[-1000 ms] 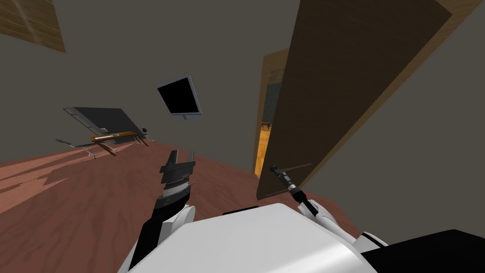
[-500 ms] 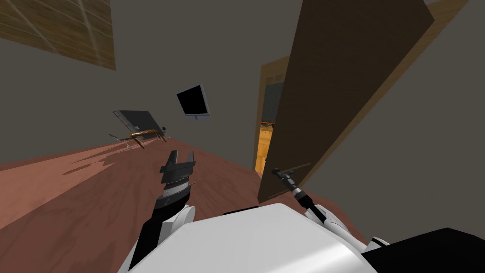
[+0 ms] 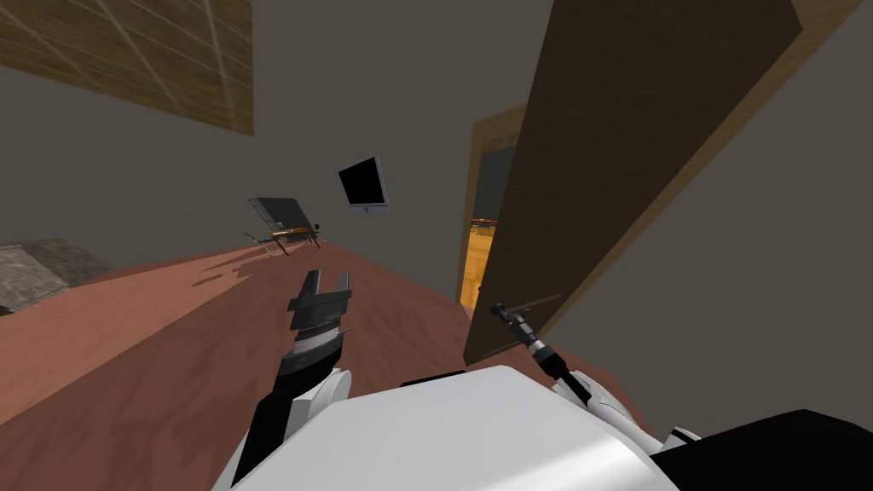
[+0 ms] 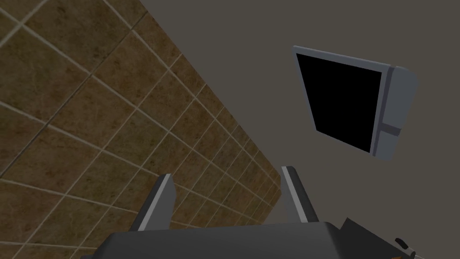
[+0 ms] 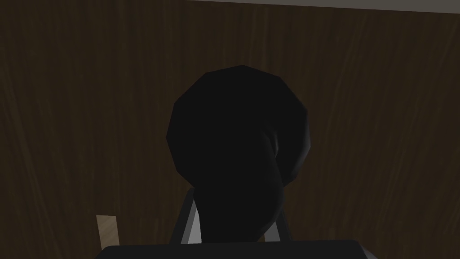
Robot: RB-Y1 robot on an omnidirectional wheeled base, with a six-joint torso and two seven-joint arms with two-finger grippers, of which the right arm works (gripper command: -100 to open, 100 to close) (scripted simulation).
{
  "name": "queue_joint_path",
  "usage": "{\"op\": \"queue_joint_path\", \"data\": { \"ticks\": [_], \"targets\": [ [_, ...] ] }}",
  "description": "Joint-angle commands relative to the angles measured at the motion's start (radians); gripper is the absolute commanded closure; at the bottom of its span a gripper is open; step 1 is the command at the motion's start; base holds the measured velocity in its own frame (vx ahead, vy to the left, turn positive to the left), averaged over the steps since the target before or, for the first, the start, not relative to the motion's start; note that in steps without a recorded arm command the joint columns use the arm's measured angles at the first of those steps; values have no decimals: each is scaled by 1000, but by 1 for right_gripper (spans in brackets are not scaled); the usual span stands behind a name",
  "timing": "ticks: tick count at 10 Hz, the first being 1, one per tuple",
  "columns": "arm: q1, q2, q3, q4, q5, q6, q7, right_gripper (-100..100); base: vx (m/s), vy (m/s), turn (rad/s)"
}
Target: Pull the door open
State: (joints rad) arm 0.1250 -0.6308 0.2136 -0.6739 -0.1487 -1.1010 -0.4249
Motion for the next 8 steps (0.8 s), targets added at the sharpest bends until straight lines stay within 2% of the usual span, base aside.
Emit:
{"op": "queue_joint_path", "data": {
  "ticks": [1,6,8],
  "targets": [
    [7,-6,3,9,0,-18,-2,100,-197,-87,179],
    [14,-20,12,34,-2,-61,-13,100,-199,-83,158],
    [12,-15,16,39,0,-64,-14,100,-142,-63,87]
  ]
}}
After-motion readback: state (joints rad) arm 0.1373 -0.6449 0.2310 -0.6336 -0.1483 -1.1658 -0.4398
